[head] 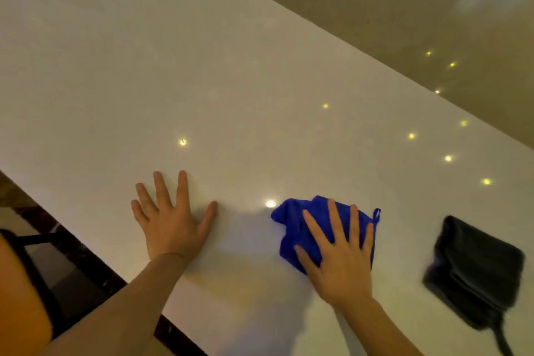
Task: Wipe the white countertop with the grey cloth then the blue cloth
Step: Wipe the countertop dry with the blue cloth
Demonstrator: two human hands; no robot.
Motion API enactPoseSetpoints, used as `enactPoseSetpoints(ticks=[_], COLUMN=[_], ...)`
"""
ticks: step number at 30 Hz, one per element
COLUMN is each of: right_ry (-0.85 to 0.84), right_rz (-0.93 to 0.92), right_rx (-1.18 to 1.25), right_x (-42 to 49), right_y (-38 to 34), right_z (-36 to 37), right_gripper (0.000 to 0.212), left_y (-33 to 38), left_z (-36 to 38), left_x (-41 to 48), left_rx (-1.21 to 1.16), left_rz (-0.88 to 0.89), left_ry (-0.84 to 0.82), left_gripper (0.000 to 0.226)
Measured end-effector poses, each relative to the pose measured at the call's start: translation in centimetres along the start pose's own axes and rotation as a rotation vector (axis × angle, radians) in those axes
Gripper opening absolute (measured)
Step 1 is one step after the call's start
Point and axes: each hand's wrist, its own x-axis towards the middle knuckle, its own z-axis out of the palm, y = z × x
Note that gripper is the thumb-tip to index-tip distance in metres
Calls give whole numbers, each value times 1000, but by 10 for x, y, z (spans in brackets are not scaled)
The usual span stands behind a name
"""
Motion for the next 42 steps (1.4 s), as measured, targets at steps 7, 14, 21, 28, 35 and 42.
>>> enactPoseSetpoints(ticks=[7, 14, 21, 28, 35, 42], right_ry=[94, 36, 39, 207, 13, 163], right_rz=[432, -139, 39, 250, -22, 372], right_rx=[185, 65, 9, 161, 29, 175], right_x=[137, -6, 12, 148, -28, 196], right_y=[-57, -102, 21, -96, -70, -78], right_z=[-35, 17, -12, -25, 20, -46], right_gripper=[75, 68, 75, 74, 74, 82], left_y=[-4, -7, 0, -3, -2, -4], left_z=[9, 10, 0, 2, -1, 6], left_x=[3, 4, 1, 0, 1, 4], left_rx=[3, -31, -22, -55, -102, -53], left_rz=[1, -3, 0, 20, 14, 4], left_ry=[25, 43, 25, 37, 36, 38], left_gripper=[93, 93, 92, 92, 91, 90])
